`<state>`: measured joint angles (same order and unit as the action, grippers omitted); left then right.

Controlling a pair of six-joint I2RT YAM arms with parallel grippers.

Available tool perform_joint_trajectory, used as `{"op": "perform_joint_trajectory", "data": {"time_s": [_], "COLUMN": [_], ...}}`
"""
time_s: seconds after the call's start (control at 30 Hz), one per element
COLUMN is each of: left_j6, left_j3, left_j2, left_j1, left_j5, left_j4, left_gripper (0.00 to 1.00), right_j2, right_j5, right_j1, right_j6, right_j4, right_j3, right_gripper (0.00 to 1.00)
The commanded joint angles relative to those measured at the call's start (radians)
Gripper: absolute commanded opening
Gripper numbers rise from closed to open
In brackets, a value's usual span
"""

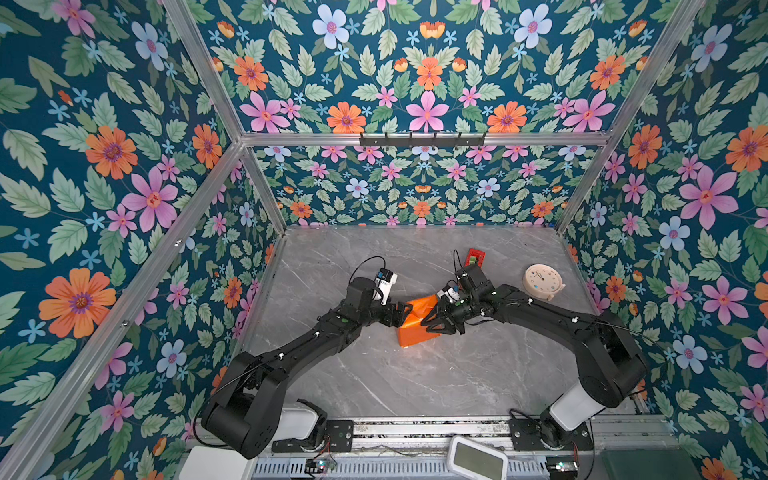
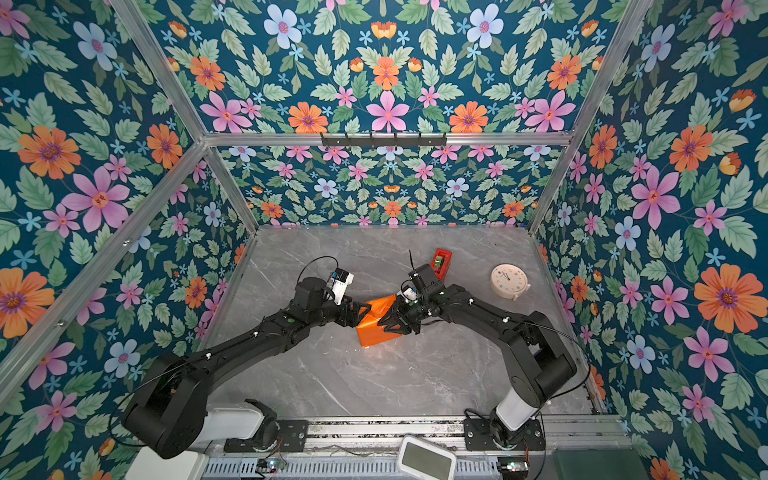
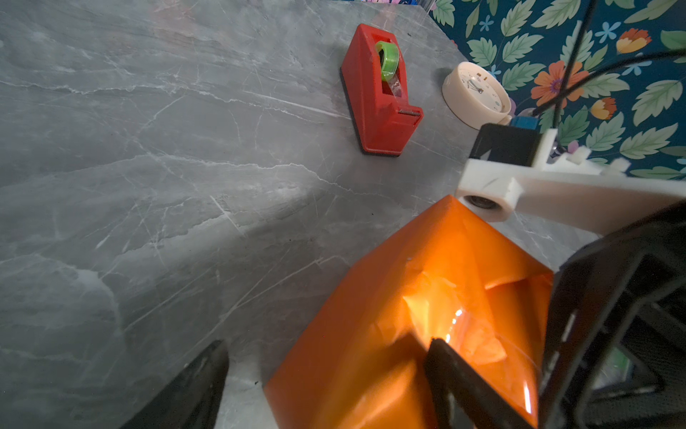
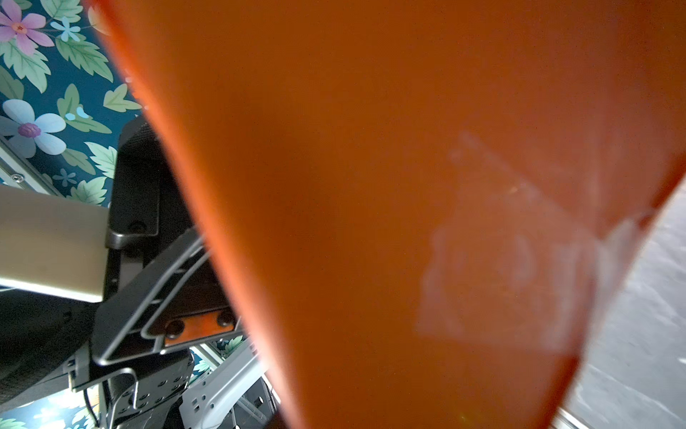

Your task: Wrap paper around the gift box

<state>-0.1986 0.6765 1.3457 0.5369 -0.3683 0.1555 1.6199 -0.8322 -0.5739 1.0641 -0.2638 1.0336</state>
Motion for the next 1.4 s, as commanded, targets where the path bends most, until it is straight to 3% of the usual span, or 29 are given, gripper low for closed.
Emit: {"op": "perform_joint_trajectory", "data": {"time_s": [0.0,0.17,0.3,0.4,0.57,0.7,0.97,1.37], "left_j6": [0.042,0.042,0.042,0.042,0.041,0.041,0.042,0.042], "left_j3": [-0.006,-0.006,-0.006,-0.005,-0.005,-0.005,-0.005,-0.005], "left_j2": [0.006,0.006,0.005,0.004,0.005,0.003,0.001,0.001], "left_j1": [0.002,0.002,0.002,0.002,0.003,0.003,0.003,0.003], "left_j5": [0.005,0.005,0.007,0.006,0.005,0.006,0.007,0.008], "left_j4": [-0.132,-0.132,-0.133,-0.132,-0.132,-0.134,-0.136,-0.134], "left_gripper": [0.85,0.86,0.86,0.86,0.86,0.85,0.85,0.86], "right_j2": [-0.017,-0.059,-0.135,-0.143,-0.066,-0.007,0.095,0.071], "right_j5": [0.016,0.03,0.116,0.15,0.179,0.17,0.148,0.184], "right_j1": [0.002,0.015,0.013,-0.02,-0.04,-0.04,-0.041,-0.029], "right_j6": [-0.026,-0.07,-0.177,-0.233,-0.272,-0.279,-0.279,-0.297], "right_j4": [-0.022,-0.086,-0.216,-0.241,-0.262,-0.241,-0.216,-0.251], "right_j3": [-0.005,-0.015,0.044,0.115,0.222,0.272,0.294,0.241], "right_gripper": [0.37,0.43,0.43,0.39,0.2,0.13,0.1,0.09]}}
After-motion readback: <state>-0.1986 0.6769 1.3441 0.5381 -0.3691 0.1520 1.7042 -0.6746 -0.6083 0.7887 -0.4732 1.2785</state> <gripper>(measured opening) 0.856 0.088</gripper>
